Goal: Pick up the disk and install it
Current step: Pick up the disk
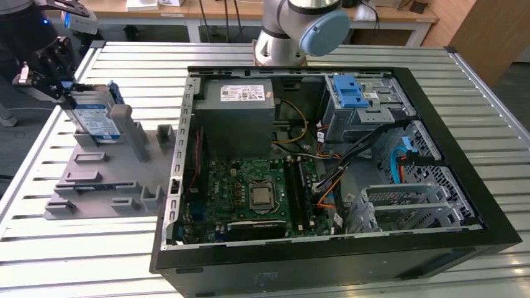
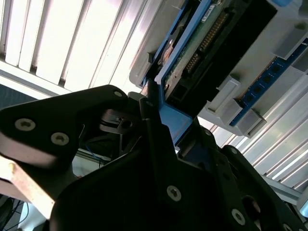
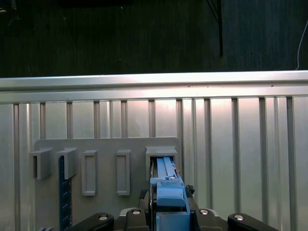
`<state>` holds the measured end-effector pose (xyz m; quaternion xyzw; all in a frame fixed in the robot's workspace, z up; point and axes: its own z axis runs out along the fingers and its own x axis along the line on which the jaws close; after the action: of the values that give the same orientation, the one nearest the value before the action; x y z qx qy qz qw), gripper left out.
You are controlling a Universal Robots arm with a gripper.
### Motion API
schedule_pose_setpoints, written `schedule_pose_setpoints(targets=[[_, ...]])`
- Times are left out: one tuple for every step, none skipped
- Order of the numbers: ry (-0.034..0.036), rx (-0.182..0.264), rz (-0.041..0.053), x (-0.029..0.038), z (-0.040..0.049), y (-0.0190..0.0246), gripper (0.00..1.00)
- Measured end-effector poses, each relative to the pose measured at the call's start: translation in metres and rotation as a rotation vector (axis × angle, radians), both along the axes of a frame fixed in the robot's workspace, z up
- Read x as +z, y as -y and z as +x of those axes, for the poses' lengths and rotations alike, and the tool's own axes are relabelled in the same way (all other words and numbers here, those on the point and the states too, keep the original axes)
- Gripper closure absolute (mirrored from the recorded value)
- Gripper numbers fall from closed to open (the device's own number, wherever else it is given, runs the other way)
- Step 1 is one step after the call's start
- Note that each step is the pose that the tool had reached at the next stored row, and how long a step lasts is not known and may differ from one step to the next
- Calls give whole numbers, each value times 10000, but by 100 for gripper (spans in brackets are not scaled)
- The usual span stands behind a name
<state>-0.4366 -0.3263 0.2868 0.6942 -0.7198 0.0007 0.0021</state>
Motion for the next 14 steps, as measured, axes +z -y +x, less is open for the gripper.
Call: schedule_pose_setpoints(targets=[[1,0,1,0,0,0,64],[3,0,1,0,0,0,64],[4,0,2,1,0,0,64],[2,0,1,5,0,0,64],[1,0,0,11,0,0,64],[0,0,0,17,0,0,64],[0,-1,0,24,0,0,64],[1,0,1,31,0,0,64],[1,0,1,39,0,0,64],[0,0,0,47,0,0,64],[0,0,0,56,0,0,64],[1,0,1,65,0,0,64],[0,0,0,73,0,0,64],[0,0,0,80,0,0,64]])
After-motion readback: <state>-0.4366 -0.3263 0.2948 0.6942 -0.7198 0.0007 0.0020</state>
